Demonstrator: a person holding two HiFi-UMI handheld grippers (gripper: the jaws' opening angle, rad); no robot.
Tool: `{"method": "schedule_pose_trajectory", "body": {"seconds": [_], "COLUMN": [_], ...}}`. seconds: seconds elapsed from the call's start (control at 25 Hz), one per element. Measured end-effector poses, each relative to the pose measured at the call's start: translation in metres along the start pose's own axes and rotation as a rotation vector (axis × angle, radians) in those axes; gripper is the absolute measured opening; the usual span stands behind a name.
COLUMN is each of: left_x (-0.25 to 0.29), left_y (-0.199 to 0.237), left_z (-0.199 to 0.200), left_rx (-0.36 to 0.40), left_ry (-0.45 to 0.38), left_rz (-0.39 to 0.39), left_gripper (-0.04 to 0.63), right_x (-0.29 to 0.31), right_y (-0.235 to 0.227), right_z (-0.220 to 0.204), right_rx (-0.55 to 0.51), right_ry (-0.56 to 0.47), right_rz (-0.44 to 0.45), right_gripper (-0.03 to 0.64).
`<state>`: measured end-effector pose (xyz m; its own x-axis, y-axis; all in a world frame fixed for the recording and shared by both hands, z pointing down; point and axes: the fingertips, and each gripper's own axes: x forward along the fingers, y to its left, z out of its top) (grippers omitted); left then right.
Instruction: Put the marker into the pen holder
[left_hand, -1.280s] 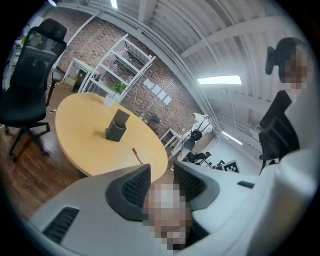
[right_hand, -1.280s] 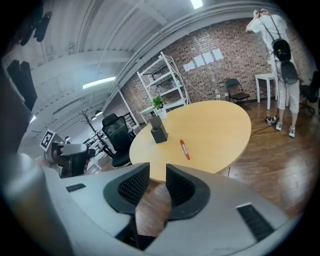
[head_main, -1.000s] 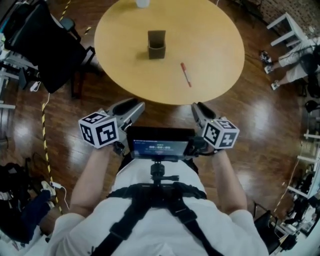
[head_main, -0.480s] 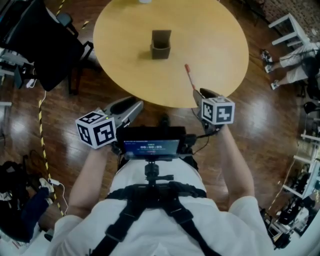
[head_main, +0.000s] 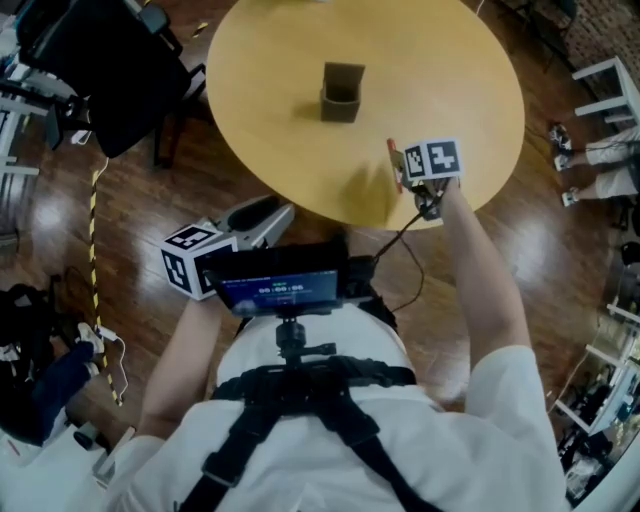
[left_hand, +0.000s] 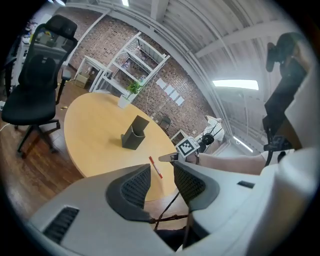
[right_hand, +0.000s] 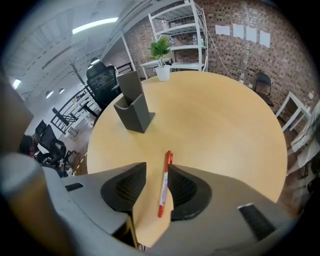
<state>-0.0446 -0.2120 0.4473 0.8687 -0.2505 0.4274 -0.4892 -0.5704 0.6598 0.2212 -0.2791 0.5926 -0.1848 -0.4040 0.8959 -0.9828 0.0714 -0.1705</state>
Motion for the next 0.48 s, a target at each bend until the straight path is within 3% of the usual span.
{"method": "schedule_pose_trajectory", "body": {"seconds": [0.48], "left_x": [0.010], "left_y": [0.007], "left_z": [-0.002], "left_rx": [-0.026], "left_ry": [-0.019], "left_rz": [0.040], "left_gripper": [0.153], "right_x": [0.058], "right_y": [-0.015], "right_z": [0.018], "right_rx": [-0.144], "right_ry": [0.187], "right_rz": [-0.079], "right_gripper": [0.141]}}
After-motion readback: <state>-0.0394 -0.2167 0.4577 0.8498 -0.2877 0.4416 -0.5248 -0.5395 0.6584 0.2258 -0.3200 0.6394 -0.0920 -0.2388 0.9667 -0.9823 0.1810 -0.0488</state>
